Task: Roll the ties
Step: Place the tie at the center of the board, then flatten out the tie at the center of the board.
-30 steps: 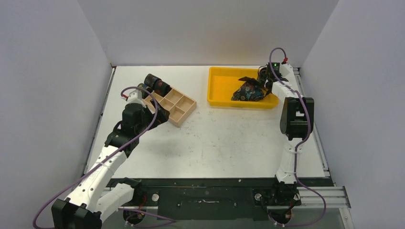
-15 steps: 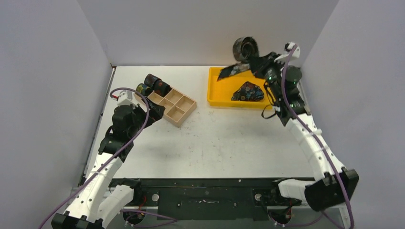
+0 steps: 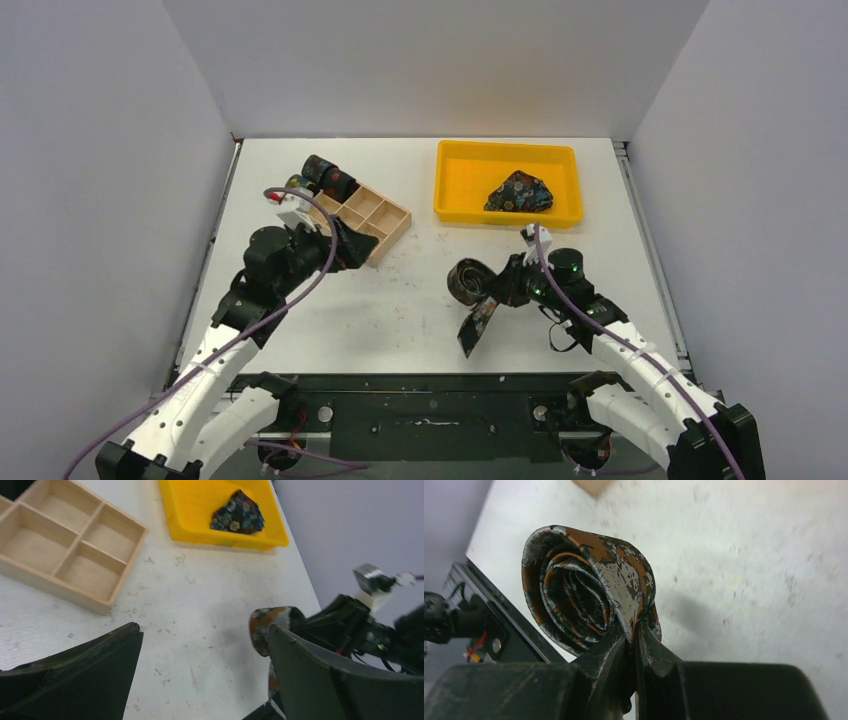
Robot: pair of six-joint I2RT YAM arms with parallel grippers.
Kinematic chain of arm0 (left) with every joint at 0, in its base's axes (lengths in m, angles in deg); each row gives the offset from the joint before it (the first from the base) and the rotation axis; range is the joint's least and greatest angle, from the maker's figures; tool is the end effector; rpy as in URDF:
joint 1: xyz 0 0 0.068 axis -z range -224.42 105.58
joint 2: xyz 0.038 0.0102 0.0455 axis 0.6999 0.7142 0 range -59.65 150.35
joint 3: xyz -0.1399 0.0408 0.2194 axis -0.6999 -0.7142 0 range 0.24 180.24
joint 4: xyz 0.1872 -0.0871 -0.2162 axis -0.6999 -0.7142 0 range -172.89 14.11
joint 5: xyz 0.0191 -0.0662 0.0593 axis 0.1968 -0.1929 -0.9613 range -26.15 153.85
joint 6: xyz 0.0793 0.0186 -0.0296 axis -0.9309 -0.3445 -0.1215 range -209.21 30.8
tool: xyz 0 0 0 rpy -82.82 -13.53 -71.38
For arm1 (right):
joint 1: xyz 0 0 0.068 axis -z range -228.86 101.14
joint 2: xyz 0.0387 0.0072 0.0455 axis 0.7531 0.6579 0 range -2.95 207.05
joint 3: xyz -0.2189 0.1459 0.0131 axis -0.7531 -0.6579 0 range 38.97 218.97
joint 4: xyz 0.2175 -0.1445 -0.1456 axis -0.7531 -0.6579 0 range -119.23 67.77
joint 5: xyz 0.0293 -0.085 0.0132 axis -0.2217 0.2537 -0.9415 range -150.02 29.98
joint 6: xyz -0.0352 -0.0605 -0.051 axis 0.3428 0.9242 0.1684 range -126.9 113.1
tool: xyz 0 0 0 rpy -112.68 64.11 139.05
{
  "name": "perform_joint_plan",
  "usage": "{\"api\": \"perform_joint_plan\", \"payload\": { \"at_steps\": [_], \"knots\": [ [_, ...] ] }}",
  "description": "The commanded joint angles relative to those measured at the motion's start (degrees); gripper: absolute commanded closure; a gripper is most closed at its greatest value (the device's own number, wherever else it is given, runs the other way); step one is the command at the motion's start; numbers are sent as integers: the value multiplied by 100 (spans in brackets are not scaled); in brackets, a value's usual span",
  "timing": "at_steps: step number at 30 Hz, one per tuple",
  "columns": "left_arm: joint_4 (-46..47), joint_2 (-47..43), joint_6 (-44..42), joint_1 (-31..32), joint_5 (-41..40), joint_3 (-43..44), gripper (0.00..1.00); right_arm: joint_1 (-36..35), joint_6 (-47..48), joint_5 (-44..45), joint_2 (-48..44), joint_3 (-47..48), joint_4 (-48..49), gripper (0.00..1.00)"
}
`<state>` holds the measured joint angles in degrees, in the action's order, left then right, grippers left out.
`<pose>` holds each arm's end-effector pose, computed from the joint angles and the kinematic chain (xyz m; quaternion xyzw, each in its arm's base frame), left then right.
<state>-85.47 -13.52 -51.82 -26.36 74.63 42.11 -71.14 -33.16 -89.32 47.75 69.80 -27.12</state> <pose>0.2590 -0.0995 0.2997 -0.0744 0.7823 -0.3511 0.5091 0.2403 0.1388 0.2109 -0.1080 0.8191 0.4086 0.3879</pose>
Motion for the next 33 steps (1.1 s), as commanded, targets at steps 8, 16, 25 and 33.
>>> {"api": "perform_joint_plan", "payload": {
  "at_steps": [8, 16, 25, 33],
  "knots": [
    [-706, 185, -515, 2133, -1361, 316, 4, -262, -908, 1239, -460, -1075, 358, 83],
    [-1237, -31, -129, 2507, -2098, -240, 4, -311, -697, 2319, -1573, -398, -1044, 0],
    [-1033, 906, -109, 3679, -3406, 146, 4, -475, -1043, 3315, -2215, -412, -1525, 4],
    [751, 1354, -144, 3791, -3181, -384, 4, -469, -1894, 4212, -2671, -1224, -1079, 3]
  ]
}}
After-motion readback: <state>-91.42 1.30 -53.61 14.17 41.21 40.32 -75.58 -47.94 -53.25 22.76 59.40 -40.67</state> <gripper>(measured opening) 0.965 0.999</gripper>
